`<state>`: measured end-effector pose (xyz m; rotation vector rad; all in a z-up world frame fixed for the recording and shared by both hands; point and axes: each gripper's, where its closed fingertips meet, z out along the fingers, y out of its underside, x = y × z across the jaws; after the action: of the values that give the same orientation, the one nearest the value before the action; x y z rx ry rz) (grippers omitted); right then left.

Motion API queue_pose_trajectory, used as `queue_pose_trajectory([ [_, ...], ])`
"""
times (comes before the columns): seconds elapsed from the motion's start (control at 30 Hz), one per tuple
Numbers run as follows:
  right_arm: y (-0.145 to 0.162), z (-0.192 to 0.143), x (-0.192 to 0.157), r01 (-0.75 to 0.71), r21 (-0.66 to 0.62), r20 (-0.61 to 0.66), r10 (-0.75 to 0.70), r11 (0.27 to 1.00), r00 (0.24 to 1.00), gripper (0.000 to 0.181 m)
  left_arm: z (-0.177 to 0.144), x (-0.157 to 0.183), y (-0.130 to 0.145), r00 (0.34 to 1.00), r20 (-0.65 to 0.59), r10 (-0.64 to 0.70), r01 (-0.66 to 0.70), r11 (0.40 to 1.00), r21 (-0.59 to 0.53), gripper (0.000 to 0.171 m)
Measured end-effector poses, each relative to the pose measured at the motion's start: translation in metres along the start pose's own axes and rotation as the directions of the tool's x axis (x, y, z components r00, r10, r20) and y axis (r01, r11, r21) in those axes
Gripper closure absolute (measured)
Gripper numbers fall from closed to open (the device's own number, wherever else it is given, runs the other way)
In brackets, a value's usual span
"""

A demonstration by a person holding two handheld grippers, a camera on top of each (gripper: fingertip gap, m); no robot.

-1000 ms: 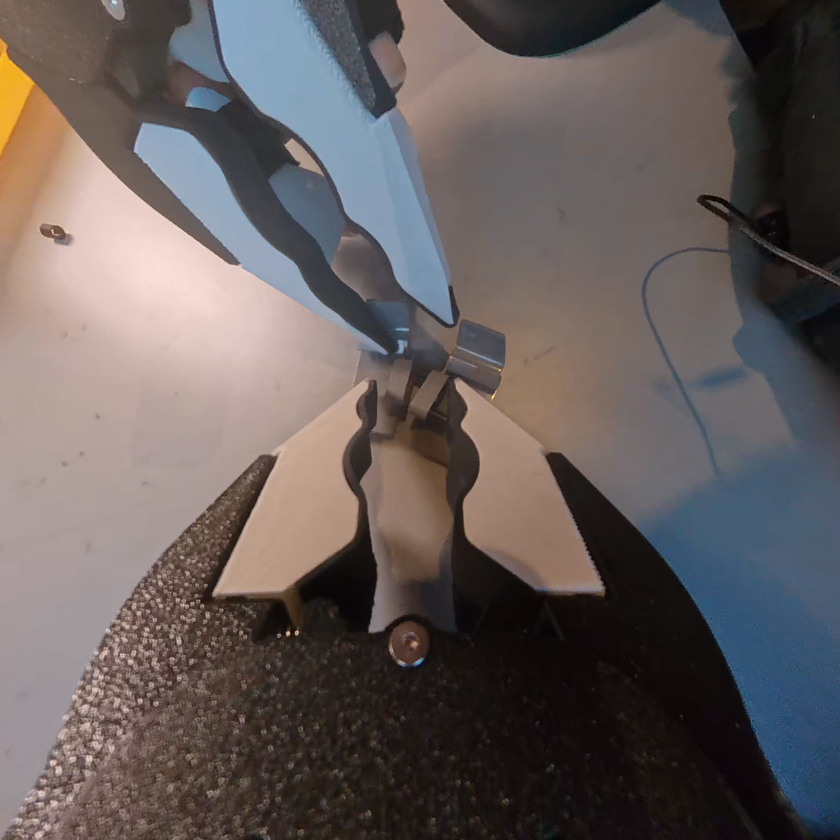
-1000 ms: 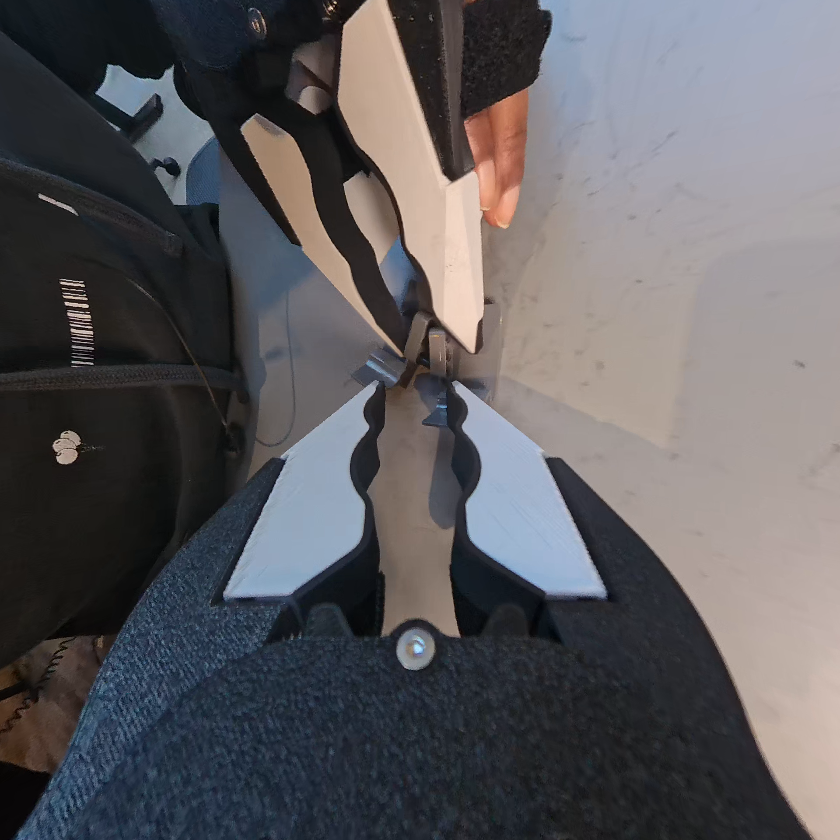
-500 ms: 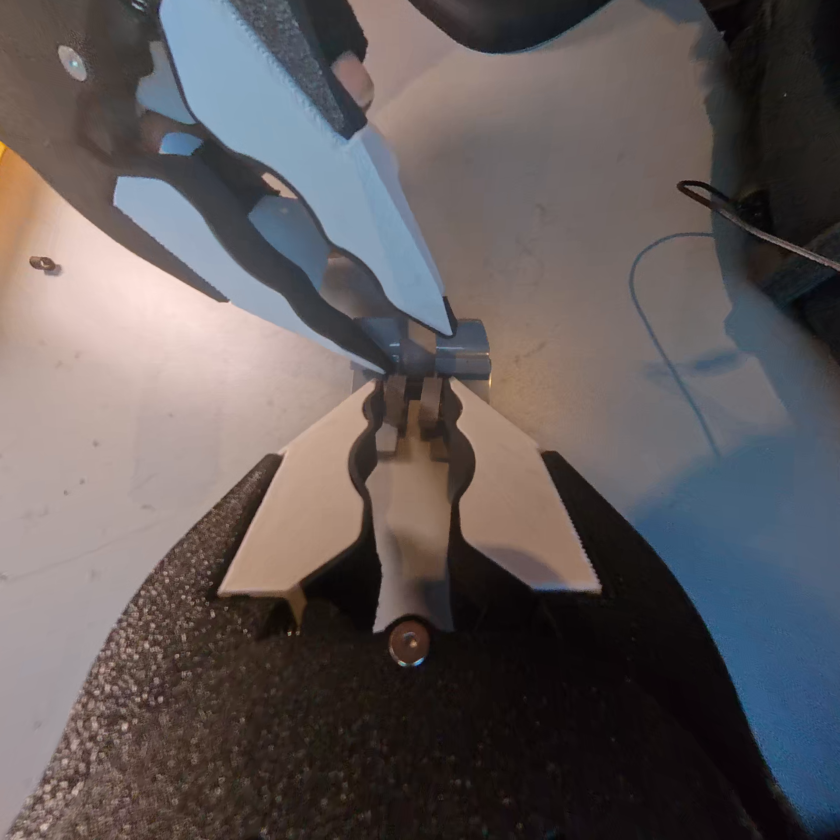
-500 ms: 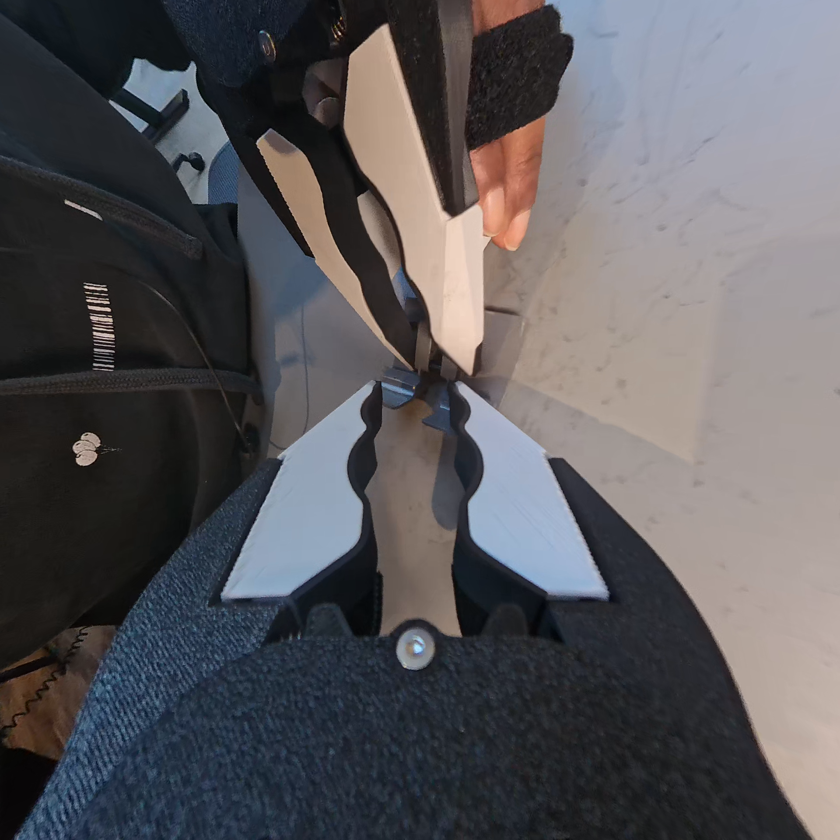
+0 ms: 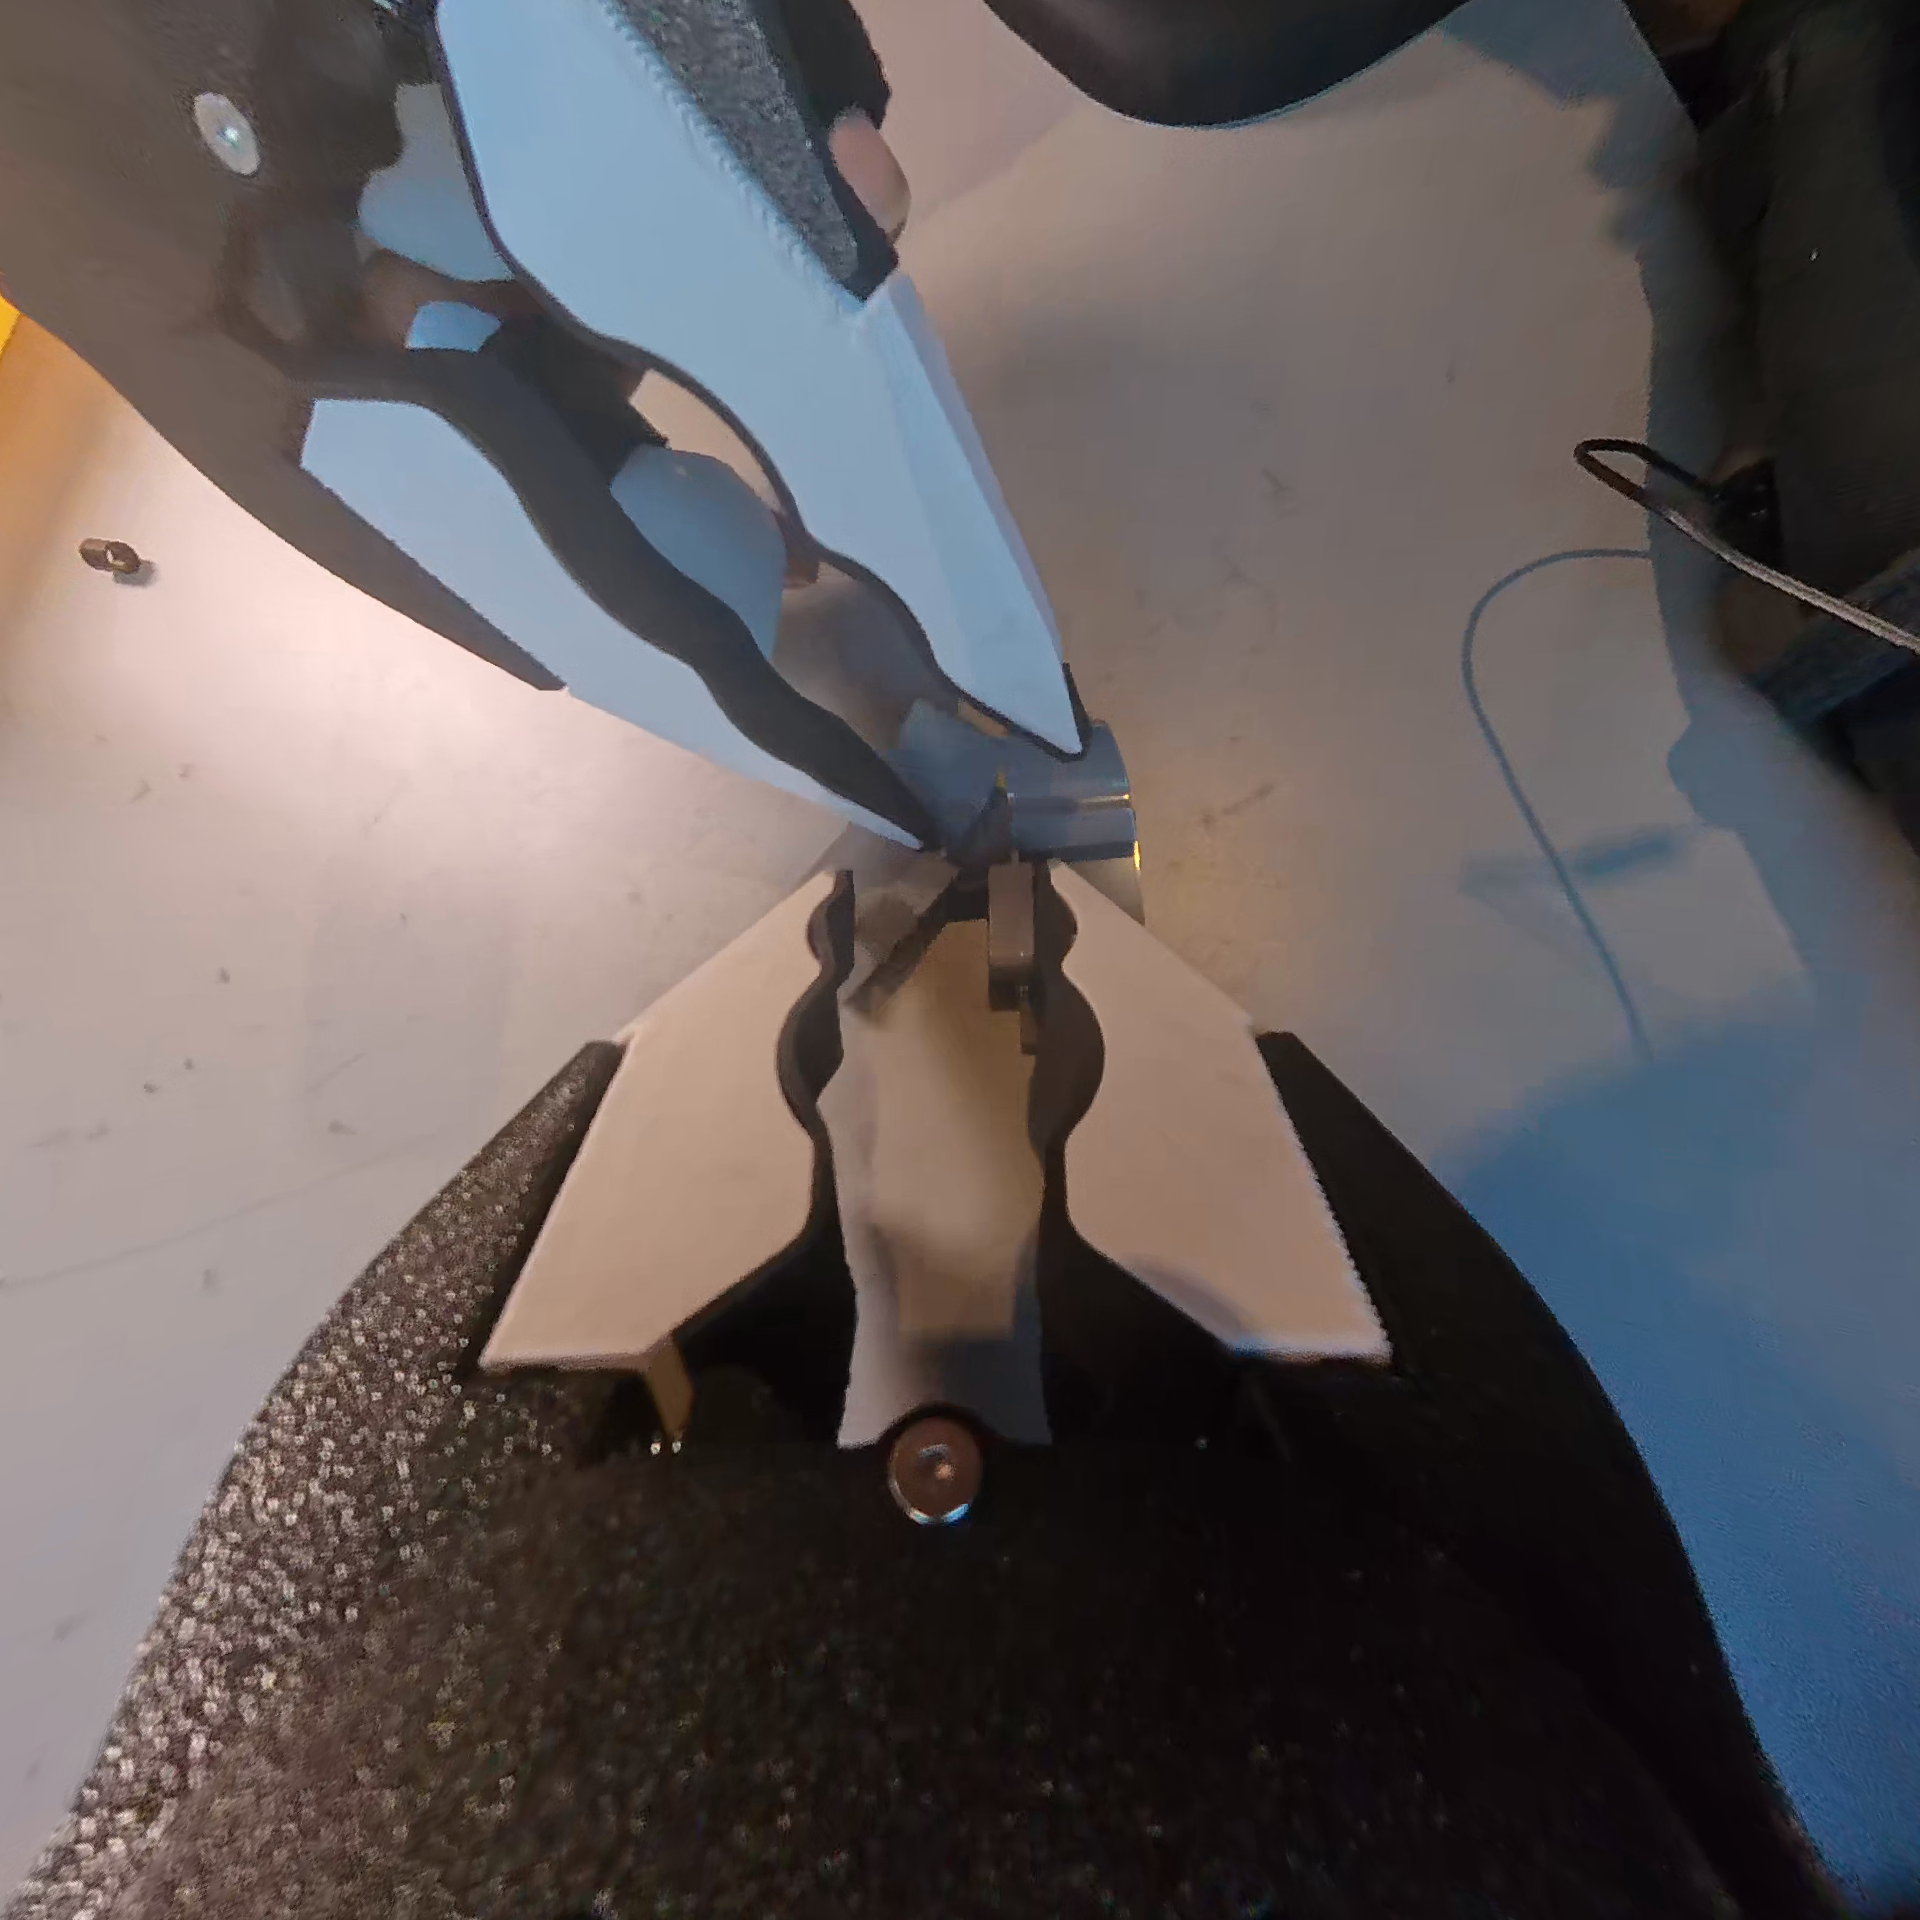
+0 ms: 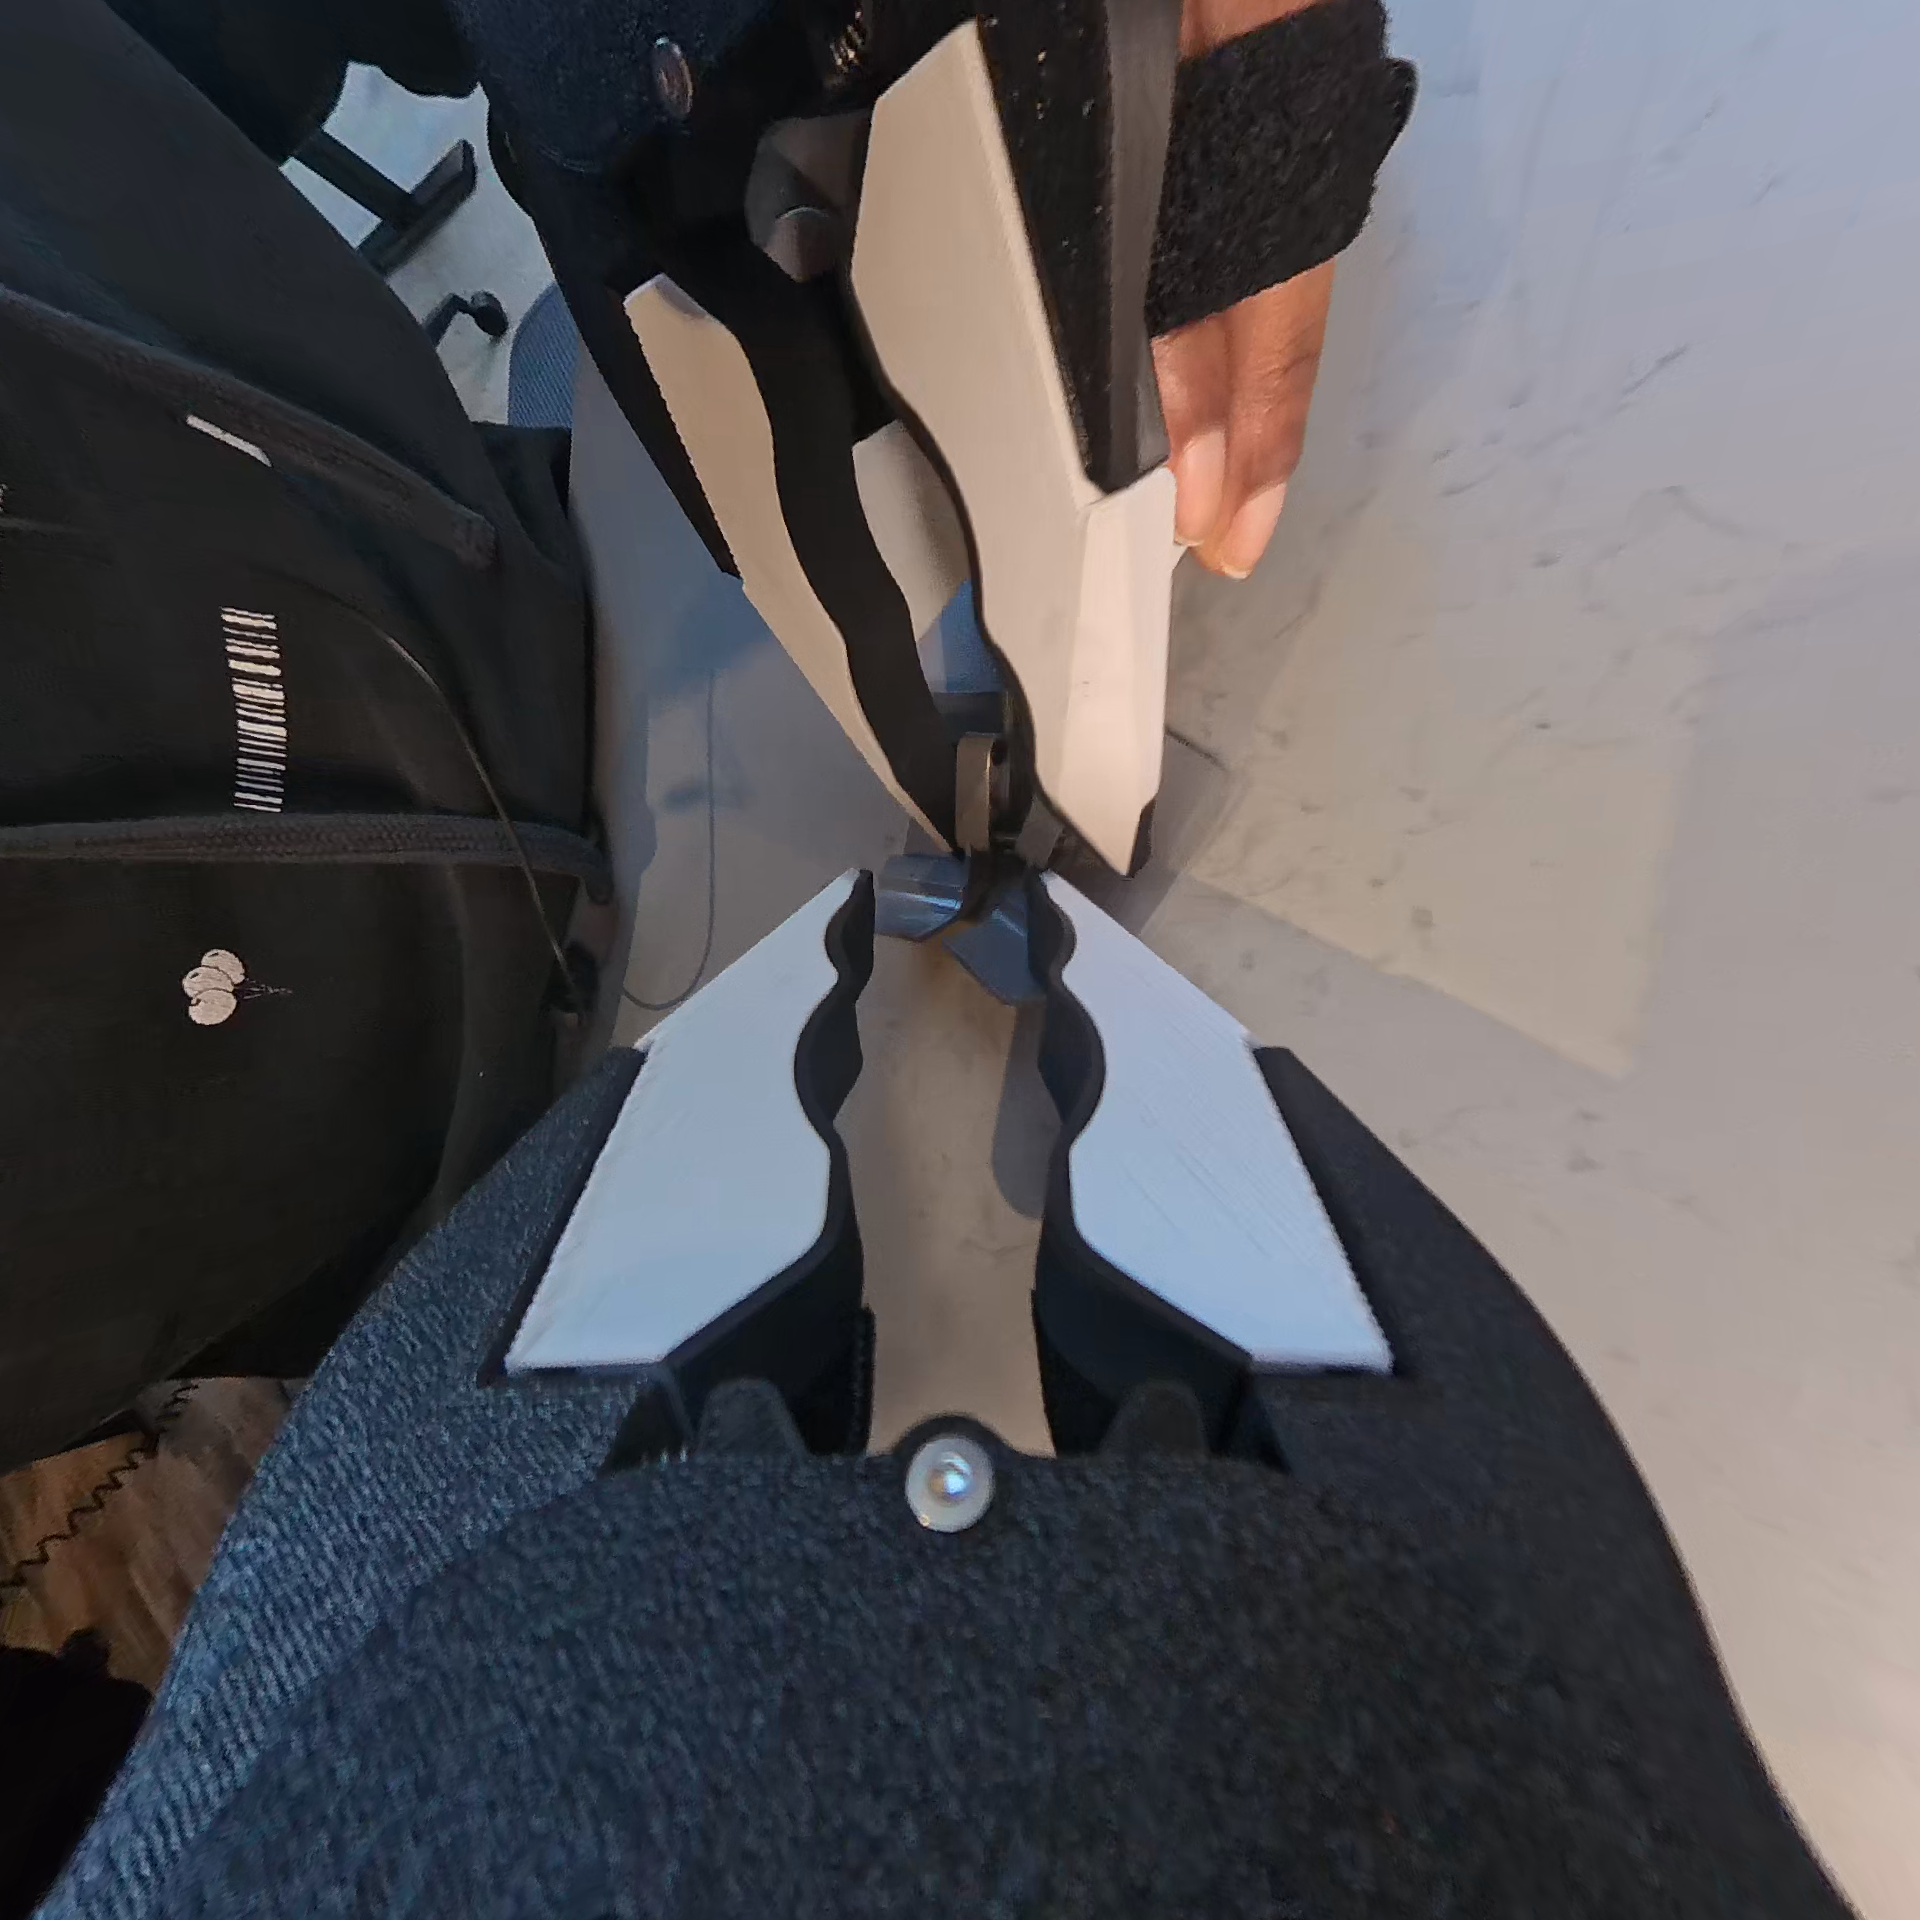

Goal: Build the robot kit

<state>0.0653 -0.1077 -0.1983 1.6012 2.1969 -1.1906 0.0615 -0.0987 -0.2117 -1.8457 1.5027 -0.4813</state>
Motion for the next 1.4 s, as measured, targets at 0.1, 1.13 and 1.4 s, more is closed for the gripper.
queue_pose_trajectory([
  [0.1, 0.0, 0.001, -0.001, 0.016, -0.01, 0.003, -0.016, 1.0, 1.0, 0.152, -0.001, 0.001, 0.001, 1.0, -0.021, -0.022, 0.022, 1.0, -0.008, 0.138],
  [1.13, 0.0, 0.0, 0.0, 0.027, 0.049, -0.042, -0.025, 0.998, 0.999, 0.154, 0.002, 0.005, 0.0, 1.0, 0.013, -0.003, 0.003, 1.0, -0.004, 0.149],
  [1.4, 0.004, 0.003, -0.01, 0.066, 0.073, -0.034, -0.063, 0.995, 0.997, 0.177, 0.006, 0.005, -0.005, 1.0, 0.025, 0.015, -0.016, 1.0, 0.027, 0.154],
])
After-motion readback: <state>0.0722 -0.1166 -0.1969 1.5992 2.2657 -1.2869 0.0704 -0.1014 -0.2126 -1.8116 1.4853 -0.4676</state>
